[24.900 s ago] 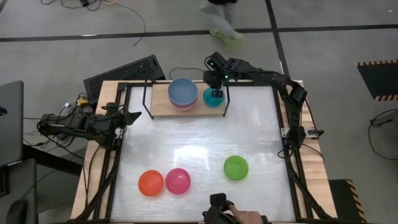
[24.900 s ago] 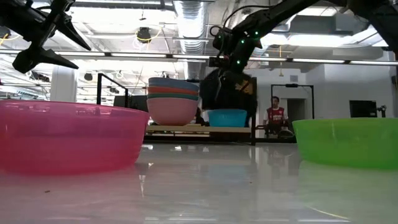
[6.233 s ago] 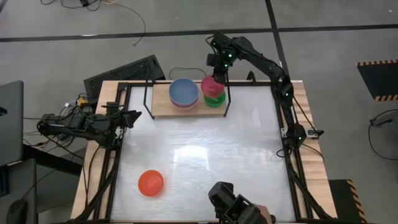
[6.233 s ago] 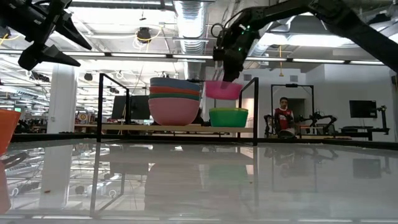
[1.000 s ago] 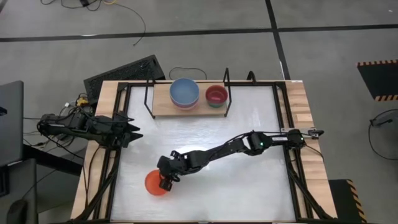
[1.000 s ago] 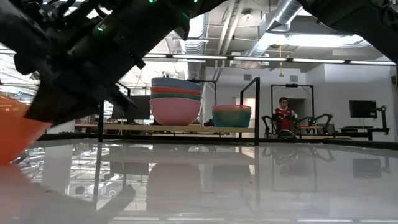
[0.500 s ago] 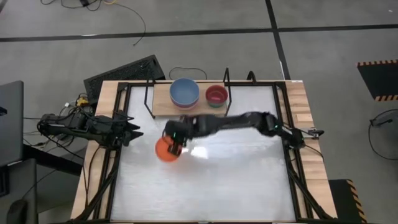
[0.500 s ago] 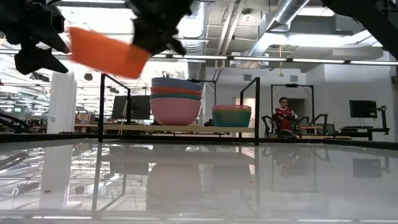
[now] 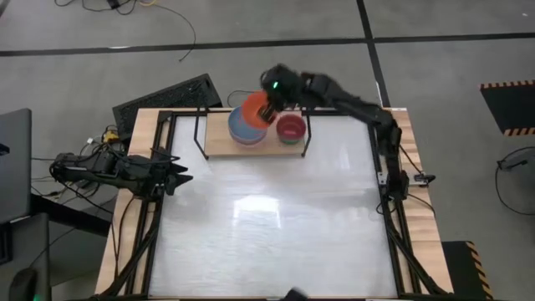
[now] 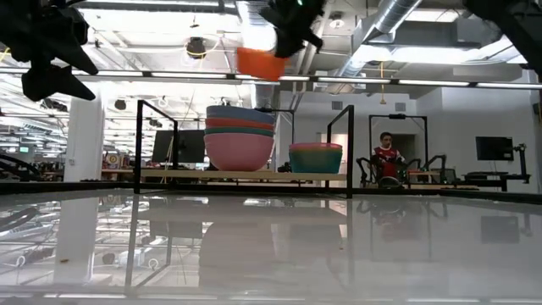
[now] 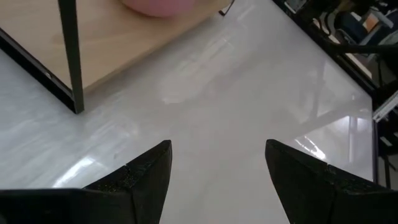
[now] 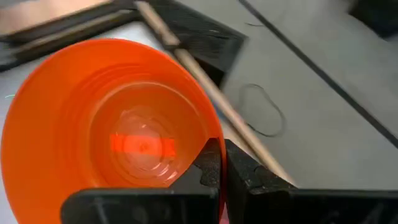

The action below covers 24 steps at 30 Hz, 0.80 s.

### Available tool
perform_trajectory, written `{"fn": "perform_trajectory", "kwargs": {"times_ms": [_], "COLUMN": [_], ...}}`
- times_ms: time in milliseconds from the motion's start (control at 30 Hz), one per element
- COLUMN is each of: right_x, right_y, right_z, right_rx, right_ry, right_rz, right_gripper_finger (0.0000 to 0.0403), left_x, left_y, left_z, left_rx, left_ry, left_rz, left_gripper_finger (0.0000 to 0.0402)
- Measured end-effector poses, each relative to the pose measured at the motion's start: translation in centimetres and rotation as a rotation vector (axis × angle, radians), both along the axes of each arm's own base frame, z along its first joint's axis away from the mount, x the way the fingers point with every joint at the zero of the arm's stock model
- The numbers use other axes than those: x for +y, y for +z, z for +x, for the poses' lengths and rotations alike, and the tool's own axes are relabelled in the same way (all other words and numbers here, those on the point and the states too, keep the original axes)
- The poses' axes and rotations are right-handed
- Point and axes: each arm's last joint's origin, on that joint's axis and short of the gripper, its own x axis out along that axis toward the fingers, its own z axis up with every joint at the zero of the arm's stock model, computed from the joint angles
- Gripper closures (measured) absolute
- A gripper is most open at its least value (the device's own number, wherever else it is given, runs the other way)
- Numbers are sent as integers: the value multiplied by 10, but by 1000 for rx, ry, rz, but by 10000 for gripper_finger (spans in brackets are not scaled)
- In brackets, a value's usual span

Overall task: Place and stack bowls onto a shelf
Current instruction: Stack the orange bowl on top of the pink bowl on the shelf

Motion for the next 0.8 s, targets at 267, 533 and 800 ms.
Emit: {"fn": "perform_trajectory", "kwargs": {"times_ms": [267,533,800], "right_x": [-78,-116,-122], "right_y": [-6,-26,-61], "right_z": [-39,-57,-61], "right_rx": [128,193,305], "right_ry": [-38,268,464], "right_rz": [-43,-49,-8], "right_gripper_finger": [381,381,381], "left_x": [1,4,7], "left_y": [0,0,2], "left_z": [0,-1,-2], "left_rx": [7,-18,-56], "left_ry": [16,138,282], "left_rz": [18,40,61], "left_gripper_finger": [157,157,157]}}
